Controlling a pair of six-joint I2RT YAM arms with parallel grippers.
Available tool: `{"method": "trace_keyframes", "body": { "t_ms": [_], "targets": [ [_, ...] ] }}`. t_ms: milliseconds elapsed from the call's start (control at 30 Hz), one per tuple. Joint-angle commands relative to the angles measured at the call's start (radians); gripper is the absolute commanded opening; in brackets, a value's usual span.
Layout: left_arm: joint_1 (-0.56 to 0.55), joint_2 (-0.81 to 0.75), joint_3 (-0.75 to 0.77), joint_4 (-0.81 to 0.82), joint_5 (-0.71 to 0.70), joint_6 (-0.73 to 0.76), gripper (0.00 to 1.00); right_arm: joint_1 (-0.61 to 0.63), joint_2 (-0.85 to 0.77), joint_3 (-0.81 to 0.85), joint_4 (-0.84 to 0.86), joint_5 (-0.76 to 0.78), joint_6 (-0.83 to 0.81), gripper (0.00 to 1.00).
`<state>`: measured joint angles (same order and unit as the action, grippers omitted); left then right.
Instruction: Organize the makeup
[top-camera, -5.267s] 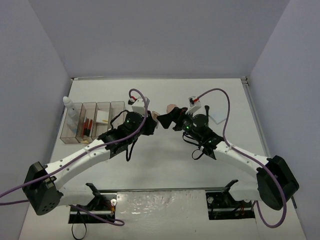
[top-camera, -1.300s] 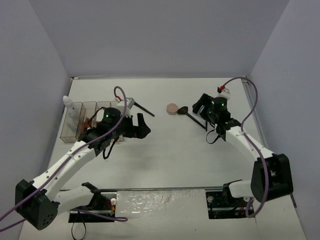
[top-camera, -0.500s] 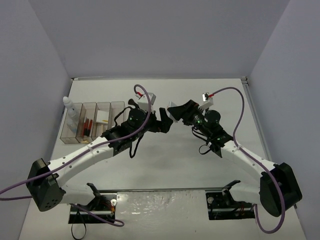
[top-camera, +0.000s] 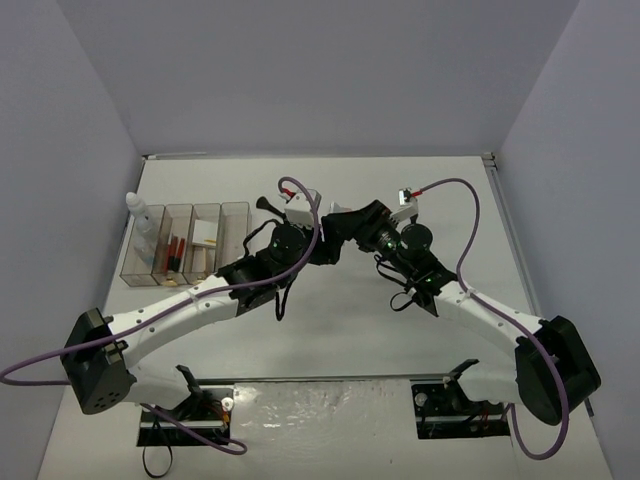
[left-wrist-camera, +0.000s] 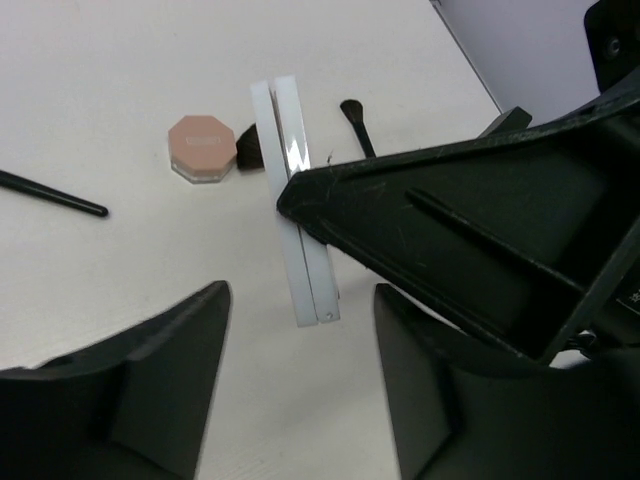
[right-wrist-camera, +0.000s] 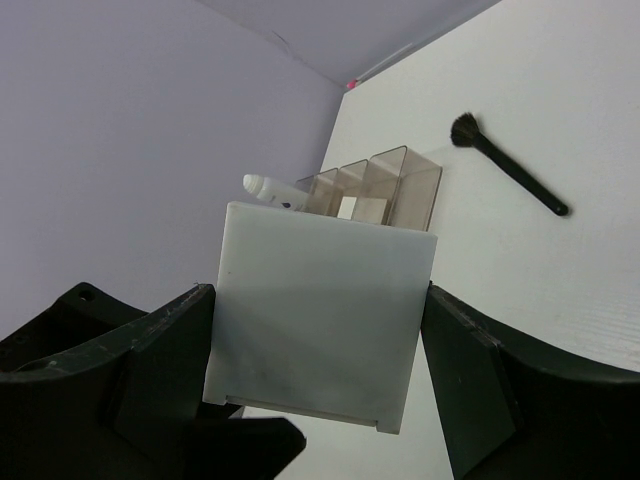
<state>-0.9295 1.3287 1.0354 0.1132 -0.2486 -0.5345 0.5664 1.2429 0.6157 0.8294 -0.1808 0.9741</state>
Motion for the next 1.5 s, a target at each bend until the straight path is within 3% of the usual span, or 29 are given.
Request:
{"method": "trace_keyframes", "body": {
  "t_ms": [0, 267, 500, 567, 700, 800, 1000, 1200, 1300, 1467],
  "targets": [
    [-0.011, -0.039, -0.009, 0.187, -0.072, 0.035, 0.45, 0.028, 0.006, 0.005, 0.139, -0.010, 0.065, 0.18],
    [-0.031, -0.037, -0.098, 0.375, -0.102, 0.084, 0.42, 0.065, 0.029, -0.017, 0.198, 0.011, 0.198, 0.18],
    [-0.040, -0.070, -0.138, 0.397, -0.159, 0.121, 0.02, 0.099, 0.056, -0.016, 0.207, 0.033, 0.218, 0.23],
    [-0.040, -0.085, -0.149, 0.394, -0.169, 0.126, 0.00, 0.105, 0.061, -0.016, 0.205, 0.039, 0.210, 0.38],
    [-0.040, -0.109, -0.168, 0.363, -0.186, 0.121, 0.00, 0.102, 0.059, -0.001, 0.148, 0.072, 0.163, 0.81],
    [-0.040, -0.136, -0.196, 0.342, -0.203, 0.112, 0.00, 0.089, 0.050, 0.033, 0.054, 0.100, 0.083, 1.00],
    [-0.038, -0.187, -0.241, 0.313, -0.225, 0.089, 0.00, 0.038, 0.021, 0.095, -0.084, 0.141, -0.010, 1.00],
    [-0.003, -0.271, -0.260, 0.132, -0.323, 0.073, 0.00, -0.158, -0.013, 0.119, -0.225, 0.064, -0.097, 1.00],
    [0.099, -0.326, -0.244, -0.041, -0.313, 0.044, 0.00, -0.227, -0.033, 0.155, -0.373, 0.041, -0.239, 1.00],
    [0.394, -0.390, -0.246, -0.169, -0.203, 0.070, 0.00, -0.282, -0.059, 0.145, -0.458, -0.038, -0.427, 1.00]
  ]
}}
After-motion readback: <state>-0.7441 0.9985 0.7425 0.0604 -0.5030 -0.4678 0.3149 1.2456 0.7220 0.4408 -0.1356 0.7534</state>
